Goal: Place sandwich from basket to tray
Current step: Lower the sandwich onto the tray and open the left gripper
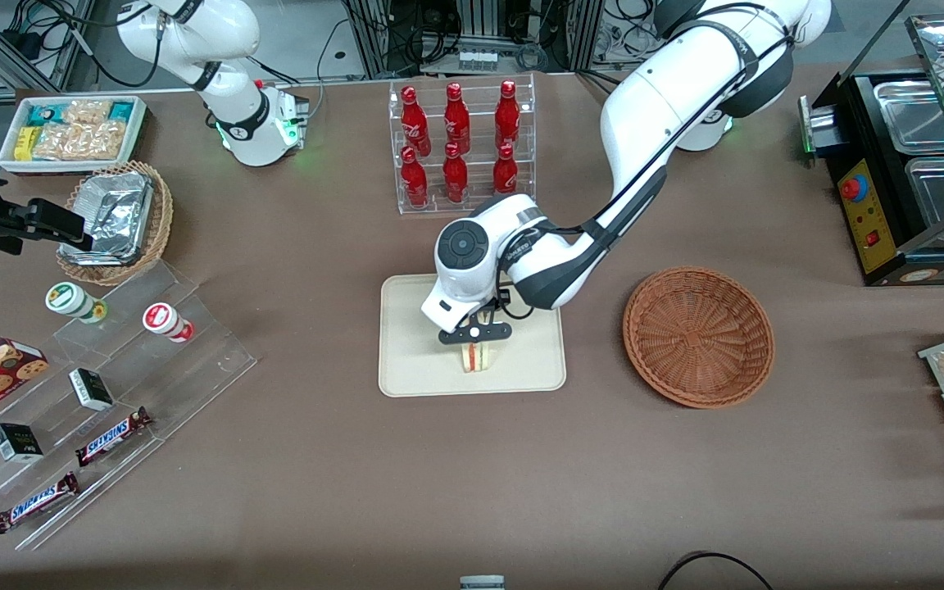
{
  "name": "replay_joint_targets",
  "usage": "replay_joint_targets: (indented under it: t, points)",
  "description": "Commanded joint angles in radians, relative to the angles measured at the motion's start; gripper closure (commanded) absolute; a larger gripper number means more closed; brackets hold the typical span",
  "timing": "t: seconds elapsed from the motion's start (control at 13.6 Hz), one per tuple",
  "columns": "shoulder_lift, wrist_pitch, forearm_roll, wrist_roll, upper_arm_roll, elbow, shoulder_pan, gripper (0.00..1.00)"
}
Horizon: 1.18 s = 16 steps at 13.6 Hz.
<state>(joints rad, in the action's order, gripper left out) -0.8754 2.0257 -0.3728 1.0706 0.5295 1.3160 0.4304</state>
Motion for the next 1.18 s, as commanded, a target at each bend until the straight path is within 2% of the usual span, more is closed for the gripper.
replay_joint_targets:
  t: [0.0, 0.59, 0.96, 1.1]
  points:
    - [-0.002, -0.008, -0.015, 0.022, 0.003, -0.063, 0.005, 0.0]
    - [0.101, -0.093, -0.028, 0.016, -0.002, -0.087, -0.019, 0.0]
    - [0.213, -0.128, -0.015, -0.023, 0.001, 0.0, -0.143, 0.0]
    - [0.248, -0.178, -0.012, -0.088, 0.004, 0.026, -0.191, 0.0]
